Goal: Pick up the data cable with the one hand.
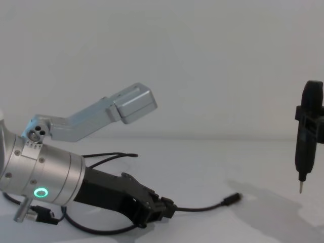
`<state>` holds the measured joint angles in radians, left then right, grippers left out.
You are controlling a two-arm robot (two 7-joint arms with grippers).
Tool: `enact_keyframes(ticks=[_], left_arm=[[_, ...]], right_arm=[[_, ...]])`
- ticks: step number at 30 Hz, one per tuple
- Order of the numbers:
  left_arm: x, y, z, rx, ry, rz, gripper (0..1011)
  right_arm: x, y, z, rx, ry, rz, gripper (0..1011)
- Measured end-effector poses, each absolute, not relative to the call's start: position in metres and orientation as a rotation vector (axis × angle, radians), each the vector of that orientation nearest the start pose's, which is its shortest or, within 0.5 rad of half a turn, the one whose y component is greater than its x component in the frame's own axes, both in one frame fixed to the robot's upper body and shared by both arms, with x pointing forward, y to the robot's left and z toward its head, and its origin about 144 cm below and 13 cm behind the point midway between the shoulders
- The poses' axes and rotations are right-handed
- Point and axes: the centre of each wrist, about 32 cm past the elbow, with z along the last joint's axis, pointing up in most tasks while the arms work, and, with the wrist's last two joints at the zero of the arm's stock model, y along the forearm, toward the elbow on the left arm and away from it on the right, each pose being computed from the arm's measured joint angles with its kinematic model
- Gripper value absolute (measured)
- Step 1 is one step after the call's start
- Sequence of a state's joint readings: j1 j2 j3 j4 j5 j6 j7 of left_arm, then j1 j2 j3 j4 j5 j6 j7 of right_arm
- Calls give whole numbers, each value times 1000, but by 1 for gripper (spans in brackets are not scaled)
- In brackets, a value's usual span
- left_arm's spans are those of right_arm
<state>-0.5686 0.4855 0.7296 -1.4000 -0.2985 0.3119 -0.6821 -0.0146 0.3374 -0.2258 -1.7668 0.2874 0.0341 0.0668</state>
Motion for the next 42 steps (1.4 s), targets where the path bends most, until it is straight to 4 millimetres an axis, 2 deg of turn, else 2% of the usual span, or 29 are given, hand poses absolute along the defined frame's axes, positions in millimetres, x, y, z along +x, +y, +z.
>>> enact_keyframes(ticks=[4,18,42], left_arm=[[556,203,1220,507,-40,422,37],[552,205,1223,444,-91,443,37],[540,203,1248,267,-202,433,37]], right_arm=[[443,-237,1189,26,-75,-1229,275],[443,-237,1194,42,-95,-1227,275],[442,-235,1243,205,-221,-1165,274]])
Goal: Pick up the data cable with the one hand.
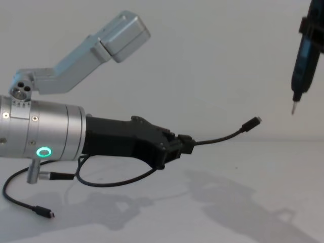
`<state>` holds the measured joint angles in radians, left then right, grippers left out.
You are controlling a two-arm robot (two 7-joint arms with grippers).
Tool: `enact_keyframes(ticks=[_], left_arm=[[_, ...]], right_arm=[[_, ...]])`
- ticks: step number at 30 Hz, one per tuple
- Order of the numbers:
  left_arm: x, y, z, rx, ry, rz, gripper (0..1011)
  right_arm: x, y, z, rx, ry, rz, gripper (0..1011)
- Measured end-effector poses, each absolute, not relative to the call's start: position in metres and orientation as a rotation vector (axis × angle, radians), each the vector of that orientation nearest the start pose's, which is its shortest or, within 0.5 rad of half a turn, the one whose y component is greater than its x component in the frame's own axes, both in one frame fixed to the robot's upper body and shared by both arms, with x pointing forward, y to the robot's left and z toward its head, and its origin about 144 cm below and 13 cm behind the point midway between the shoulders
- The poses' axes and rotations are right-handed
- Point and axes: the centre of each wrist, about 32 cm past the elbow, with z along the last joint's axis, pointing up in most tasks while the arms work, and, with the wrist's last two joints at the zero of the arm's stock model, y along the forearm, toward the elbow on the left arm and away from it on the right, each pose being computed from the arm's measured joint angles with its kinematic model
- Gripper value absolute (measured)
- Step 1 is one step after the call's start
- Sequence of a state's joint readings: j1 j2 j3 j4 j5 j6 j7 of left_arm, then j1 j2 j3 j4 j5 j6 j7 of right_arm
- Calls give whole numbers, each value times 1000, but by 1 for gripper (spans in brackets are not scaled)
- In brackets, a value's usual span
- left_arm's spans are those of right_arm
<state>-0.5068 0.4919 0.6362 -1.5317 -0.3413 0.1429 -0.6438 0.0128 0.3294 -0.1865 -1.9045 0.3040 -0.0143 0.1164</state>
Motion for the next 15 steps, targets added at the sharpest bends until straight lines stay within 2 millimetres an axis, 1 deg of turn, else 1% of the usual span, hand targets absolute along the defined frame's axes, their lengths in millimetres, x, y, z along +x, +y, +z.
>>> enact_keyframes(ticks=[6,15], left_arm=[[539,203,1250,253,-210,431,36],[538,203,1252,242,-217,429,36]], right_arm=[[443,-234,1250,240,-226,-1146,274],[446,-232,1252,274,-204,-1128,275]])
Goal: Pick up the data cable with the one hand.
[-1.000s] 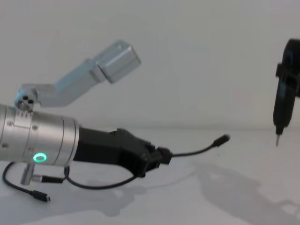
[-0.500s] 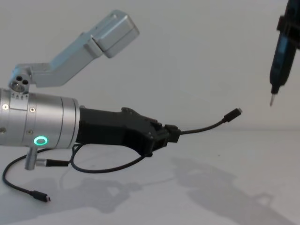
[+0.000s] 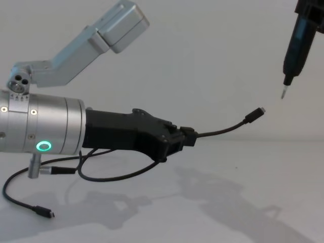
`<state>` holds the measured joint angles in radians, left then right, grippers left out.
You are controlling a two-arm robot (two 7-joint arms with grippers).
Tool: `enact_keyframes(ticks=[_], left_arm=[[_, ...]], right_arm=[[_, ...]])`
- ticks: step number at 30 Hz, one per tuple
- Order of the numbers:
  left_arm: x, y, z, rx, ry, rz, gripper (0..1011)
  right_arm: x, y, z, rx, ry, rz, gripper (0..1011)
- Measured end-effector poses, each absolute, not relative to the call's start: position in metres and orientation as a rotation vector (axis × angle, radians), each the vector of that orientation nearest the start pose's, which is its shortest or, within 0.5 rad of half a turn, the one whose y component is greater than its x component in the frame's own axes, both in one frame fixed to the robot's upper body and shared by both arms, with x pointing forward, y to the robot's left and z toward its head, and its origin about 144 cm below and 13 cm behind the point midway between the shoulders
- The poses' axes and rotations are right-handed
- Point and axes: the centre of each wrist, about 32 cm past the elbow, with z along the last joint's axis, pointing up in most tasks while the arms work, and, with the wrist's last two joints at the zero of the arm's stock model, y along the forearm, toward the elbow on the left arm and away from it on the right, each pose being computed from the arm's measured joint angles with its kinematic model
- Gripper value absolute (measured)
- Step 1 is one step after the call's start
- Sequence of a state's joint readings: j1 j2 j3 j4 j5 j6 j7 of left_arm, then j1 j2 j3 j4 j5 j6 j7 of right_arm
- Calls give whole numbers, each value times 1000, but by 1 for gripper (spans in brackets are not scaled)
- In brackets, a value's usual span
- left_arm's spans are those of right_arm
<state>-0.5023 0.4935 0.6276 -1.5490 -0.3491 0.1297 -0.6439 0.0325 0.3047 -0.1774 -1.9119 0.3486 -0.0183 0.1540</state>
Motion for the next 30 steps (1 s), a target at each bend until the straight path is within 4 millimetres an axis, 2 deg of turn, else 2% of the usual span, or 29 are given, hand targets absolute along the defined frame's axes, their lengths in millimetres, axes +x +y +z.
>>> enact_keyframes(ticks=[30], left_arm=[[537,203,1254,232,-223,427,37]], right_arm=[[469,-230,1244,325,-124,-1096,274]])
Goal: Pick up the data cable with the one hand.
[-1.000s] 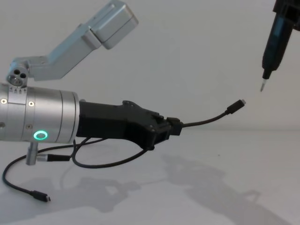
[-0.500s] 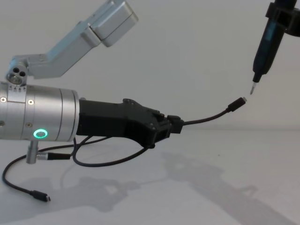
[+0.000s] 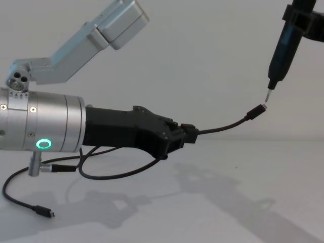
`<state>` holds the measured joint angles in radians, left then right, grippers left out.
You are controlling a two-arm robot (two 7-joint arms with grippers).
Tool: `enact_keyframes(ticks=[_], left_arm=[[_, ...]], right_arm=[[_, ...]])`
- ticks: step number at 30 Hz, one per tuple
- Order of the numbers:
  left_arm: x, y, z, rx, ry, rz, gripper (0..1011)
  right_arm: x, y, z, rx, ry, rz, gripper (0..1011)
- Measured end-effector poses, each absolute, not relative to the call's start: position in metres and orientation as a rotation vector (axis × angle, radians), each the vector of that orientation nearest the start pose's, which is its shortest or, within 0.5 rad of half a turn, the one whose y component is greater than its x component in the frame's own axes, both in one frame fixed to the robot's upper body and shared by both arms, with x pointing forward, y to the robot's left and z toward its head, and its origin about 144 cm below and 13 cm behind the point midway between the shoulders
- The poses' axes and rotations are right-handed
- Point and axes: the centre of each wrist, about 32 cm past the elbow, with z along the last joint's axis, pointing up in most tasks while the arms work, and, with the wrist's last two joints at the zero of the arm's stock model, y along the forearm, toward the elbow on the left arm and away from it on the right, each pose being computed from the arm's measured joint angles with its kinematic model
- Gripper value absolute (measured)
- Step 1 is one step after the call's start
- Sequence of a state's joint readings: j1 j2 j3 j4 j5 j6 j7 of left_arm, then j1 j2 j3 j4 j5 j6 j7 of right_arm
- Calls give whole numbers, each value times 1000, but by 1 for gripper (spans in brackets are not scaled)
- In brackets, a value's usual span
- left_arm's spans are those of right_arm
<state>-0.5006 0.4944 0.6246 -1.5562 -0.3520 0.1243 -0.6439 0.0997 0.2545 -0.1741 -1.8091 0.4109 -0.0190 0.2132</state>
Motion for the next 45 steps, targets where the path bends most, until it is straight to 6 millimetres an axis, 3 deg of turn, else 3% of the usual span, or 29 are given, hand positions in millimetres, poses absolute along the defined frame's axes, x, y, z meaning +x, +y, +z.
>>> enact_keyframes(ticks=[45], left_arm=[[537,203,1254,232,-223,427,37]], right_arm=[[469,-231,1241,329,-104,-1093,274]])
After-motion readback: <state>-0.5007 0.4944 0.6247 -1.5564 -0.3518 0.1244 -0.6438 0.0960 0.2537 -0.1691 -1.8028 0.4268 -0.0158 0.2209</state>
